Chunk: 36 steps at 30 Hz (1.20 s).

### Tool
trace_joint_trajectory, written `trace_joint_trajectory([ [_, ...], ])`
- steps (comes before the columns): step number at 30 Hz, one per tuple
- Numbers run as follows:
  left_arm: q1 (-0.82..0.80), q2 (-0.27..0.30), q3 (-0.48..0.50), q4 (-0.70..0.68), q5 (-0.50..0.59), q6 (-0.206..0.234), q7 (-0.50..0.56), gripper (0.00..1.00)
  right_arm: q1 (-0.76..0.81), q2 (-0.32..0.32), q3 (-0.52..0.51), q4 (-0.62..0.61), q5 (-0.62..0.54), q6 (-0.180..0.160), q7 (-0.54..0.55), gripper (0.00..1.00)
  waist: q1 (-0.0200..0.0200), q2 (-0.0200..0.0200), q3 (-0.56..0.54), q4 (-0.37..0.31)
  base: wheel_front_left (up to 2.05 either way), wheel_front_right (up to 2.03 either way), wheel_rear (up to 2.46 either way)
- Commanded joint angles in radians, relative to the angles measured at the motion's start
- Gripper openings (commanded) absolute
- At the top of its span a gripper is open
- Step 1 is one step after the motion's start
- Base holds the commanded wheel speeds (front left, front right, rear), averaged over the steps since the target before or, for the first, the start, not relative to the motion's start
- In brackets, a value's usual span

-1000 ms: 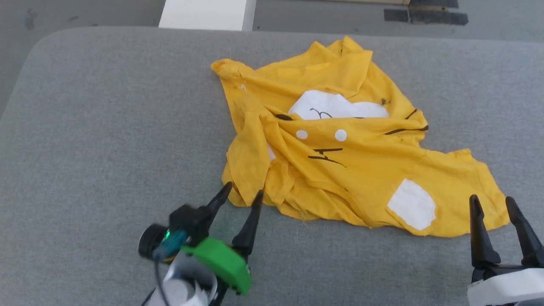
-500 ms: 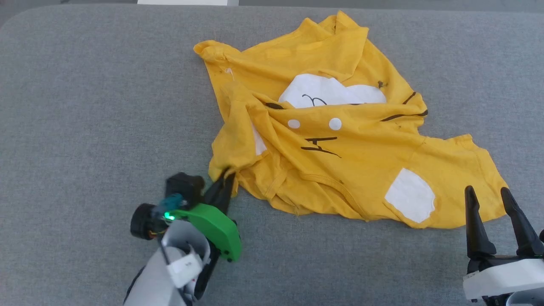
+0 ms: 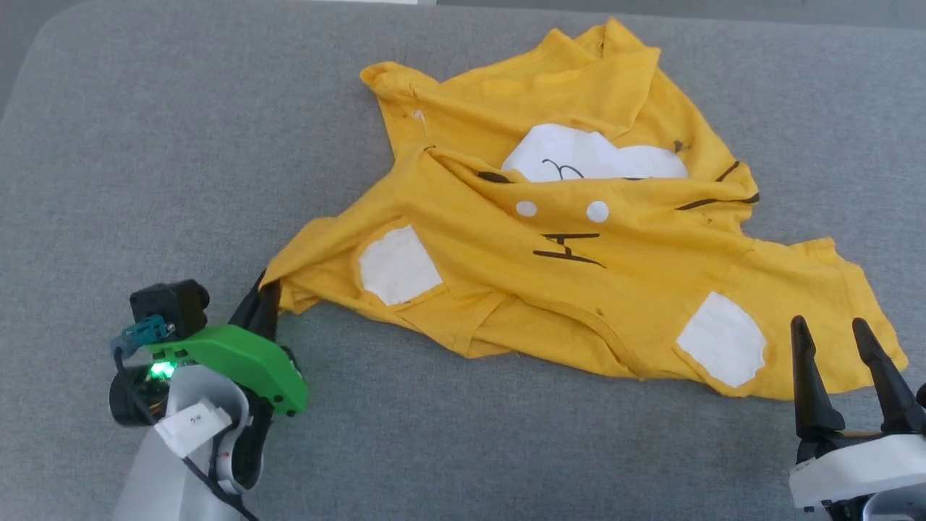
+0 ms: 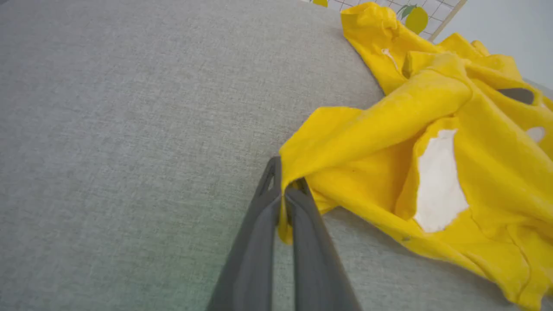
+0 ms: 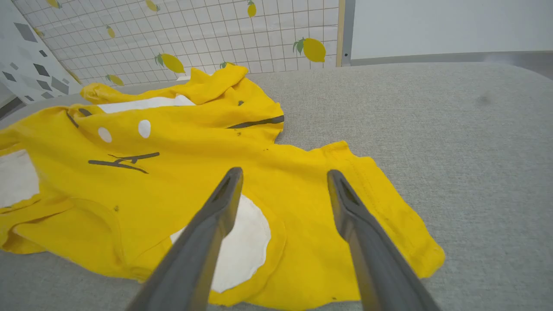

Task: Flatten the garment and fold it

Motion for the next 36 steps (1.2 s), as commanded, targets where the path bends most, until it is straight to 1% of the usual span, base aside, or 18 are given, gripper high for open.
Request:
trace_joint_trajectory([
  [1, -0.029, 0.011, -0.002, 0.039, 0.022, 0.011, -0.006, 0.57, -0.025, 0.001, 0.001, -0.009, -0.012, -0.001, 0.010, 1.00, 0.0000, 0.0000, 0.021, 0.008, 0.00, 0.00, 0.00],
  [2, -0.038, 0.011, -0.007, 0.061, 0.029, 0.013, -0.010, 1.00, -0.028, 0.001, 0.002, -0.012, -0.014, -0.001, 0.014, 1.00, 0.0000, 0.0000, 0.024, 0.008, 0.00, 0.00, 0.00],
  [5, -0.060, 0.001, -0.002, 0.106, 0.024, 0.011, -0.047, 1.00, -0.035, 0.001, 0.001, -0.016, -0.018, -0.001, 0.023, 1.00, 0.0000, 0.0000, 0.029, 0.007, 0.00, 0.00, 0.00],
  [8, -0.060, 0.006, 0.005, 0.094, 0.032, 0.004, -0.113, 1.00, -0.035, 0.001, -0.003, -0.013, -0.019, -0.001, 0.028, 1.00, 0.0000, 0.0000, 0.018, 0.010, 0.00, 0.00, 0.00],
  [10, -0.040, 0.001, 0.007, 0.034, 0.040, 0.007, -0.160, 1.00, -0.030, 0.001, -0.004, -0.006, -0.017, -0.001, 0.030, 1.00, 0.0000, 0.0000, 0.002, 0.012, 0.00, 0.00, 0.00],
  [13, 0.014, 0.008, -0.030, -0.097, 0.071, -0.011, -0.192, 1.00, -0.018, 0.001, -0.007, 0.001, -0.010, -0.001, 0.028, 1.00, 0.0000, 0.0000, -0.022, 0.019, 0.00, 0.00, 0.00],
  [17, 0.075, 0.037, -0.134, -0.243, 0.129, -0.053, -0.136, 1.00, -0.010, 0.001, -0.004, 0.003, -0.007, -0.001, 0.029, 1.00, 0.0000, 0.0000, -0.033, 0.024, 0.00, 0.00, 0.00],
  [20, 0.082, 0.051, -0.215, -0.281, 0.147, -0.087, -0.073, 1.00, -0.012, 0.001, -0.002, -0.002, -0.009, -0.001, 0.033, 1.00, 0.0000, 0.0000, -0.029, 0.025, 0.00, 0.00, 0.00],
  [21, 0.078, 0.053, -0.245, -0.279, 0.144, -0.099, -0.050, 1.00, -0.014, 0.001, -0.003, -0.005, -0.010, -0.001, 0.034, 1.00, 0.0000, 0.0000, -0.023, 0.025, 0.00, 0.00, 0.00],
  [23, 0.061, 0.073, -0.305, -0.260, 0.161, -0.117, -0.009, 1.00, -0.018, 0.001, -0.002, -0.010, -0.014, -0.001, 0.037, 1.00, 0.0000, 0.0000, -0.011, 0.021, 0.00, 0.00, 0.00],
  [25, 0.040, 0.090, -0.359, -0.230, 0.176, -0.127, 0.022, 1.00, -0.022, 0.001, 0.002, -0.014, -0.016, -0.001, 0.041, 1.00, 0.0000, 0.0000, 0.002, 0.015, 0.00, 0.00, 0.00],
  [27, 0.011, 0.119, -0.411, -0.193, 0.208, -0.133, 0.047, 1.00, -0.026, 0.001, 0.006, -0.017, -0.018, -0.001, 0.044, 1.00, 0.0000, 0.0000, 0.015, 0.005, 0.00, 0.00, 0.00],
  [30, -0.030, 0.145, -0.467, -0.139, 0.239, -0.138, 0.061, 1.00, -0.030, 0.001, 0.004, -0.020, -0.021, -0.001, 0.046, 1.00, 0.0000, 0.0000, 0.031, -0.008, 0.00, 0.00, 0.00],
  [36, -0.096, 0.167, -0.548, -0.030, 0.222, -0.141, 0.079, 1.00, -0.035, 0.001, 0.001, -0.017, -0.022, -0.001, 0.045, 1.00, 0.0000, 0.0000, 0.046, -0.024, 0.00, 0.00, 0.00],
])
